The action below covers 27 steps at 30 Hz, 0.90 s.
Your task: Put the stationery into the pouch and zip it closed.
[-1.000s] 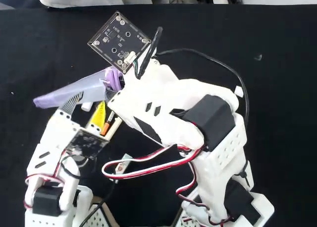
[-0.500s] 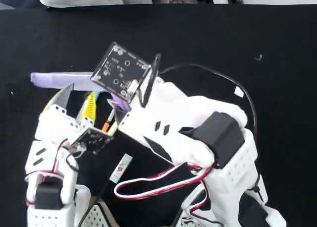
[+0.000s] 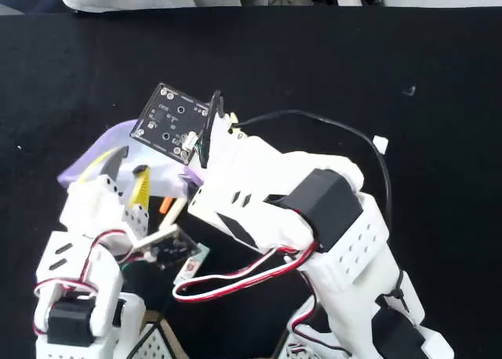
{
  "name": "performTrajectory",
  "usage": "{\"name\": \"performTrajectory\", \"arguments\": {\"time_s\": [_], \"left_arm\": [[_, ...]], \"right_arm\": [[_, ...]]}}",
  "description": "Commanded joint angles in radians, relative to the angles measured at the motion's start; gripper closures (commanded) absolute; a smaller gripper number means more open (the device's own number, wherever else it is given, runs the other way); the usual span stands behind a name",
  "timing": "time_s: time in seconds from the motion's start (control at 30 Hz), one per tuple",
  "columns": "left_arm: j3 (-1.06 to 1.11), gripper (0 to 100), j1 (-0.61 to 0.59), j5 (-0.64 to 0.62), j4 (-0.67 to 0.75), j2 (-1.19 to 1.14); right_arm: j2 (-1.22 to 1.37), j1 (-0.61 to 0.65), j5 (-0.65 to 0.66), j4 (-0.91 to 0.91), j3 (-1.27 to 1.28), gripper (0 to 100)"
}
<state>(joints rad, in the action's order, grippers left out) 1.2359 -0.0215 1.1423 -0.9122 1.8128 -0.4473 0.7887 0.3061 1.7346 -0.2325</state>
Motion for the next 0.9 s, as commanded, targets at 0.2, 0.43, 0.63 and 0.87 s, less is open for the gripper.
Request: {"name": "performTrajectory", "arguments": {"time_s": [0.2,0.43,0.63,0.87], "left_arm": [[-0.125,80,-0.035,-0.118,-0.23,0.009],[-0.113,80,0.007,-0.058,-0.236,0.006],[-0.111,80,0.033,-0.141,-0.304,0.008],[-0.111,80,0.028,-0.137,-0.293,0.008]], "right_arm": [[-0.076,-0.084,-0.04,-0.092,-0.025,98.7],[-0.082,-0.086,-0.04,-0.075,-0.027,98.7],[-0.082,-0.089,-0.048,-0.092,-0.027,98.7],[-0.082,-0.087,-0.063,-0.098,-0.07,98.7]]}}
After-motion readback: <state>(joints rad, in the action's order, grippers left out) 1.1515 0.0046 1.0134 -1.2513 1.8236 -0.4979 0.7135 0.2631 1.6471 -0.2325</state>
